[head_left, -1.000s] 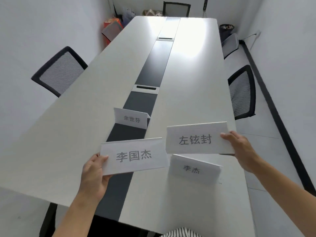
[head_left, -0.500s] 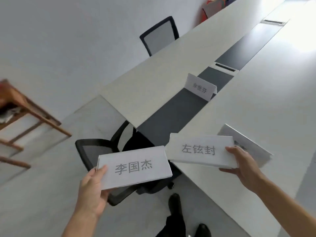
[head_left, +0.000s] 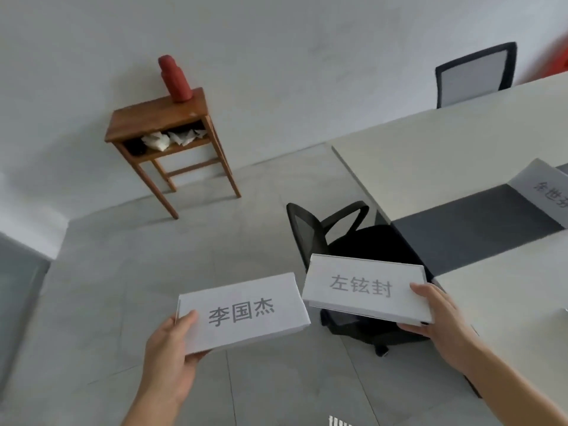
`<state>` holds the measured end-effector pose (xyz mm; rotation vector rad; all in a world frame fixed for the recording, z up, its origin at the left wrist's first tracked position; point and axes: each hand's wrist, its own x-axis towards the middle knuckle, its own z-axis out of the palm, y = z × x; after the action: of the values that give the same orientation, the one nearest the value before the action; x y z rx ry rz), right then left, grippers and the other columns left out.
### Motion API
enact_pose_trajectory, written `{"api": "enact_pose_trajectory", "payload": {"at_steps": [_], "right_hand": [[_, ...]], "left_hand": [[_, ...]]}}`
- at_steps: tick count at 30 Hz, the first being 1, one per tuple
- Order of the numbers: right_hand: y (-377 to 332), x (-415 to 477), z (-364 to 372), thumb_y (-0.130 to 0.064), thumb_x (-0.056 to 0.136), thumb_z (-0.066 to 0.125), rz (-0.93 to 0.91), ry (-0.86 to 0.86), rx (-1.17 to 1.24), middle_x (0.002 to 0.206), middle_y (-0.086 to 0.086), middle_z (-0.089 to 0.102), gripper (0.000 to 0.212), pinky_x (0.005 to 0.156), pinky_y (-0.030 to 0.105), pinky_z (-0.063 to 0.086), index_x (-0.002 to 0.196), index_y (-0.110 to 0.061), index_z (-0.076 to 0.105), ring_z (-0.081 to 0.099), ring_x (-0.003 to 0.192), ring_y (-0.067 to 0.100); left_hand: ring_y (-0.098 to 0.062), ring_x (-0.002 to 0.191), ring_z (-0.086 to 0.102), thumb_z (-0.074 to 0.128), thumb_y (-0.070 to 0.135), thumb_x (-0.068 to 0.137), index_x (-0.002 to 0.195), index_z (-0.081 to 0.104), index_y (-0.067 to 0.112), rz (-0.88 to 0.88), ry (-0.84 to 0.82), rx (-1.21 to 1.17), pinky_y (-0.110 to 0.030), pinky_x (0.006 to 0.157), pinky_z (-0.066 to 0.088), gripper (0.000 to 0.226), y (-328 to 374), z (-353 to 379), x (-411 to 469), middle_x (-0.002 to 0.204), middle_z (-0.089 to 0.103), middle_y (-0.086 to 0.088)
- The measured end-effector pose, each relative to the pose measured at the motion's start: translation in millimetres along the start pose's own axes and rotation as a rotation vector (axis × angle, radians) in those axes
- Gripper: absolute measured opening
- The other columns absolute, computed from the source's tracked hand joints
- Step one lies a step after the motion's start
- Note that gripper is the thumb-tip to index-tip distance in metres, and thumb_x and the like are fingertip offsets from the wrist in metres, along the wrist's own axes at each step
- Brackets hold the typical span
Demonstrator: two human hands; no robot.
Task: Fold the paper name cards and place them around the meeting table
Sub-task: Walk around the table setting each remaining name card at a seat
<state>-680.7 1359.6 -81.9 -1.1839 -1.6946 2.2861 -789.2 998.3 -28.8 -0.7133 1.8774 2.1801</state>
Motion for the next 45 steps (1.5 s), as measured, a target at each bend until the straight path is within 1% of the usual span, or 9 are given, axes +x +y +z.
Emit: {"api": "enact_pose_trajectory", "payload": {"at_steps": [8,12,19,23,30,34,37,41,45], "right_hand": [[18,24,185,-0.023,0.094,0.054,0.053,-0.062,-0.094,0.102,0.015,0.067,0.01,0.088,0.056,0.054,0.092,-0.019,0.063,0.064,0.096,0.031],[4,57,238,-0.025,0.093,0.055,0.047,-0.091,-0.144,0.105,0.015,0.067,0.009,0.089,0.056,0.054,0.094,-0.02,0.063,0.063,0.101,0.032],[-35,157,309,-0.024,0.094,0.054,0.055,-0.123,-0.155,0.107,0.015,0.063,0.017,0.09,0.055,0.053,0.103,-0.013,0.062,0.061,0.097,0.028],[-68,207,361,-0.025,0.093,0.056,0.062,-0.16,-0.123,0.108,0.017,0.062,0.016,0.088,0.056,0.054,0.101,-0.013,0.062,0.059,0.101,0.032],[-121,289,427,-0.025,0.094,0.054,0.066,-0.124,-0.123,0.104,0.016,0.06,0.013,0.09,0.057,0.053,0.097,-0.015,0.063,0.058,0.102,0.033],[-143,349,455,-0.026,0.094,0.054,0.066,-0.021,-0.084,0.106,0.017,0.06,0.012,0.088,0.055,0.053,0.096,-0.017,0.063,0.058,0.101,0.033],[-159,390,477,-0.025,0.094,0.055,0.07,0.091,-0.01,0.103,0.015,0.061,0.009,0.085,0.055,0.054,0.094,-0.019,0.062,0.058,0.102,0.034],[-196,431,504,-0.024,0.093,0.055,0.062,0.199,0.073,0.104,0.017,0.06,0.008,0.076,0.05,0.056,0.093,-0.018,0.061,0.058,0.099,0.034],[-226,464,508,-0.023,0.093,0.055,0.043,0.31,0.182,0.103,0.016,0.061,0.009,0.08,0.051,0.055,0.094,-0.016,0.062,0.057,0.1,0.034]], "left_hand": [[-0.025,0.074,0.059,0.052,0.003,0.09,0.079,0.058,0.013,0.035,0.193,-0.021,-0.036,0.06,0.049,0.016,47,-126,84,0.084,0.063,-0.012],[-0.017,0.064,0.064,0.053,0.003,0.09,0.079,0.059,0.015,0.028,0.242,-0.037,-0.033,0.054,0.05,0.018,62,-134,133,0.067,0.07,-0.002],[-0.023,0.072,0.06,0.052,0.002,0.09,0.079,0.059,0.013,0.023,0.298,-0.081,-0.033,0.057,0.049,0.018,108,-113,230,0.076,0.065,-0.007],[-0.026,0.076,0.059,0.051,0.002,0.092,0.082,0.059,0.012,0.044,0.242,-0.069,-0.033,0.058,0.048,0.015,151,-93,289,0.086,0.063,-0.013],[-0.024,0.075,0.06,0.051,0.002,0.091,0.084,0.06,0.012,0.006,0.18,-0.06,-0.03,0.051,0.05,0.015,198,-42,410,0.087,0.064,-0.012],[-0.025,0.076,0.06,0.051,0.003,0.091,0.082,0.058,0.012,-0.01,0.102,-0.023,-0.032,0.053,0.05,0.015,227,-5,505,0.087,0.064,-0.013],[-0.028,0.078,0.06,0.051,0.002,0.091,0.083,0.06,0.01,-0.016,0.025,-0.008,-0.036,0.063,0.048,0.014,259,30,578,0.089,0.064,-0.016],[-0.03,0.084,0.062,0.052,0.004,0.091,0.093,0.062,0.008,-0.031,-0.1,0.054,-0.039,0.066,0.05,0.011,315,87,660,0.093,0.066,-0.018],[-0.031,0.088,0.064,0.054,0.007,0.091,0.097,0.062,0.011,-0.023,-0.25,0.166,-0.039,0.067,0.052,0.011,350,162,725,0.094,0.069,-0.018]]}}
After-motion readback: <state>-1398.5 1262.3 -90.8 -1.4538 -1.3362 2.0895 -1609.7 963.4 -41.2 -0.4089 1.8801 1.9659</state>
